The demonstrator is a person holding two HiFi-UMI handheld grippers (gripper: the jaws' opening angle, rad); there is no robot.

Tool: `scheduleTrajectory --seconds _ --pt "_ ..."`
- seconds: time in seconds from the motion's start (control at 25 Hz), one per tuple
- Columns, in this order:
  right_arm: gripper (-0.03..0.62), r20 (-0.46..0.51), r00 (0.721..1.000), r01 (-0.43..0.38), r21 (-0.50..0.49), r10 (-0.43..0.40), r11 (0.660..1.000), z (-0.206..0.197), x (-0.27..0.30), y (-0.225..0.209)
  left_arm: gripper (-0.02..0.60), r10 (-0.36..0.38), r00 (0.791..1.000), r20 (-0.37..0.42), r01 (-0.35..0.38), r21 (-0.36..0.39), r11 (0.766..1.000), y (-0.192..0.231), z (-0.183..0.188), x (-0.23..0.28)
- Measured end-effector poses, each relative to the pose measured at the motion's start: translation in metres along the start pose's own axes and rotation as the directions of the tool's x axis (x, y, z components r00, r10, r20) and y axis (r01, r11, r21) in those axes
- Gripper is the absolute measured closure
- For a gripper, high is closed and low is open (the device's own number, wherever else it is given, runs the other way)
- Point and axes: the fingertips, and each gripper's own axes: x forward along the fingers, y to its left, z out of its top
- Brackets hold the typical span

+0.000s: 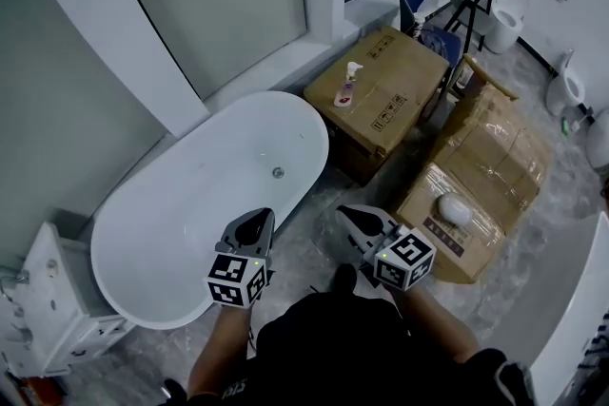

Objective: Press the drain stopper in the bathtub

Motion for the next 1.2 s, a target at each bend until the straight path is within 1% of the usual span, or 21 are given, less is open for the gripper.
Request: scheduleTrajectory --seconds 0.12,0.28,0.44,0.6,0.84,0.96,1.08,1.2 --pt "0.58 -0.018 0.999 -0.029 0.019 0.03 0.999 0.006 0.008 -0.026 0.571 0.015 1.0 -0.009 -0.015 -0.011 1.0 0.0 0.009 0.03" --pt "0.58 -0.062 0.996 -0.057 0.012 0.058 0.998 0.01 0.021 -0.055 0.571 0.041 0.999 -0.004 -0.041 -0.035 0.999 0.006 0.018 0.057" --pt "0.58 -0.088 0.994 -0.071 0.011 0.072 0.997 0.018 0.05 -0.078 0.571 0.062 0.998 -0.018 -0.063 -0.067 0.996 0.029 0.016 0.078" --pt "0.58 -0.12 0.99 -0.081 -0.022 0.078 0.996 0.03 0.096 -0.095 0.571 0.09 0.996 -0.01 -0.09 -0.106 0.99 0.077 0.022 0.097" --pt "0.58 -0.129 0.988 -0.088 -0.031 0.083 0.996 0.061 0.18 -0.113 0.571 0.101 0.995 0.003 -0.1 -0.101 0.99 0.163 0.052 0.128" --pt "0.58 -0.154 0.984 -0.096 -0.047 0.088 0.994 0.068 0.225 -0.118 0.571 0.109 0.994 0.012 -0.108 -0.101 0.989 0.204 0.062 0.139" --pt "0.58 -0.179 0.978 -0.12 -0.05 0.109 0.992 0.069 0.267 -0.116 0.571 0.112 0.994 0.019 -0.11 -0.102 0.989 0.239 0.067 0.147" --pt "0.58 -0.217 0.968 -0.14 -0.044 0.127 0.989 0.064 0.303 -0.109 0.571 0.12 0.993 0.013 -0.117 -0.132 0.984 0.271 0.062 0.147"
